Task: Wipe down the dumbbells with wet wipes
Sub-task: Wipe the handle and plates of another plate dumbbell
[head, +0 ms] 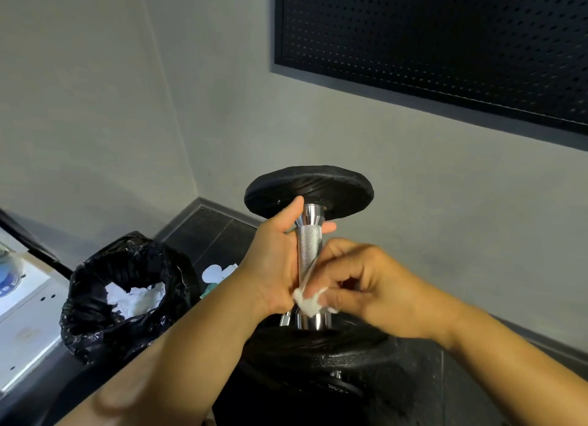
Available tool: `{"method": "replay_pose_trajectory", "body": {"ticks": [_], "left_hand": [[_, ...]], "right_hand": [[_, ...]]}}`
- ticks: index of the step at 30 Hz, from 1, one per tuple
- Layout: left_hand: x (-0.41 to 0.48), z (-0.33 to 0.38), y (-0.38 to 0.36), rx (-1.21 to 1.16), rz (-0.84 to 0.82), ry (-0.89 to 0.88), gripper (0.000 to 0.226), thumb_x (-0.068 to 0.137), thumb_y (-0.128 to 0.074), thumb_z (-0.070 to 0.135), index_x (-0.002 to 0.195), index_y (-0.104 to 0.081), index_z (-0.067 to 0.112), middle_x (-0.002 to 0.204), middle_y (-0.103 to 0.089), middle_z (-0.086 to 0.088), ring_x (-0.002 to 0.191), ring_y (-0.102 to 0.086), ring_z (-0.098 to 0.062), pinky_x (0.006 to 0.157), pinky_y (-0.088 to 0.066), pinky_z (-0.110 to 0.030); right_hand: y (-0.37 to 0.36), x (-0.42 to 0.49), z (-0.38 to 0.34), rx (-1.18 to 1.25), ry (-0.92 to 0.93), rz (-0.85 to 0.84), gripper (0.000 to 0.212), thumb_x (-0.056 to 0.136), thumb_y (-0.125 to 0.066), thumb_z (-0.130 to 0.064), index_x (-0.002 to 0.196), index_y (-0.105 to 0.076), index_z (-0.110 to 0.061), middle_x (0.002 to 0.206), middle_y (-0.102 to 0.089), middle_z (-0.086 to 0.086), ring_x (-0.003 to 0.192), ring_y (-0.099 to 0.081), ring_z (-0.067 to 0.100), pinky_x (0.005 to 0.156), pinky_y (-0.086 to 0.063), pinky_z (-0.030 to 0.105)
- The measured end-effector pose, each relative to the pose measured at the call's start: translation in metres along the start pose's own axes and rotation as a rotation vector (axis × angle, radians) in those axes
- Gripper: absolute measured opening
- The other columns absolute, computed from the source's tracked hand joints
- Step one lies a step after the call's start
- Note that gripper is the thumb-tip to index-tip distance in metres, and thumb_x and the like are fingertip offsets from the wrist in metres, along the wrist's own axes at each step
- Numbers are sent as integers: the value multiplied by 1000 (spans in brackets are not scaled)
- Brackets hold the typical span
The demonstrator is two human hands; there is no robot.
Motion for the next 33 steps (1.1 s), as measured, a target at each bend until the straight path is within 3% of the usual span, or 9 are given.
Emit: {"method": "replay_pose_trajectory", "body": {"ticks": [3,7,10,12,15,19,25,29,33], "left_hand": [[-2,-3,-5,-44,-84,47,77,87,-39,66,129,-55,3,120,-61,-19,111,-57,-35,105,-36,-48],[-3,2,-3,13,-85,44,73,82,-39,69,120,-59,9,114,-63,-33,109,-61,-43,98,-41,-49],[-3,0,-2,37,-83,54,75,81,-40,70,122,-59,10,116,-62,-34,107,-63,-43,97,-44,-49],[-3,-1,-1,46,-79,60,77,79,-40,70,125,-57,10,115,-62,-33,104,-65,-43,95,-45,-49],[-4,1,-2,96,-40,80,75,85,-34,70,132,-52,15,129,-57,-26,112,-60,-38,96,-42,-50],[2,6,-6,239,144,33,57,95,-33,58,126,-56,14,125,-60,-14,107,-59,-27,83,-48,-42],[14,15,-7,267,257,57,53,93,-43,56,112,-65,12,88,-64,-3,72,-59,-17,60,-45,-33],[18,16,0,249,290,26,53,95,-39,56,119,-62,16,99,-65,-5,86,-59,-22,70,-44,-39],[16,15,0,247,283,15,49,93,-45,53,117,-66,15,87,-65,-4,84,-56,-19,78,-45,-36]], "right_hand": [[33,-4,5,70,-41,284,13,88,-59,-11,91,-69,-18,105,-57,1,102,-56,6,86,-46,19],[59,-13,13,-167,-34,729,7,89,-62,-16,90,-68,-19,110,-45,-1,92,-48,4,76,-42,15],[59,-3,18,-337,-38,747,7,88,-63,-20,89,-69,-23,121,-47,-9,110,-44,12,94,-40,32],[59,4,16,-347,-39,741,7,87,-64,-17,88,-70,-21,114,-51,-10,113,-43,12,97,-36,30],[62,4,3,-402,-47,805,6,87,-64,-13,87,-69,-13,107,-51,-6,107,-42,11,88,-31,8],[60,11,-26,-713,20,850,9,85,-62,-15,82,-68,-9,105,-55,3,103,-39,17,80,-42,34],[60,8,-35,-826,102,879,12,87,-64,-20,85,-72,-12,109,-56,10,101,-42,25,76,-41,39],[50,-7,-31,-933,195,1025,15,90,-62,-21,91,-75,-14,112,-54,14,95,-43,28,69,-40,38],[43,-5,-33,-822,242,1040,20,92,-58,-22,97,-74,-12,97,-46,5,81,-44,20,56,-37,29]]}}
Point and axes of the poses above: each hand's wrist, its own x-axis towards the middle knuckle, its own y-axis out of the back of the hand, z = x × y, the point moved 6 cm from there along x, towards the middle knuckle
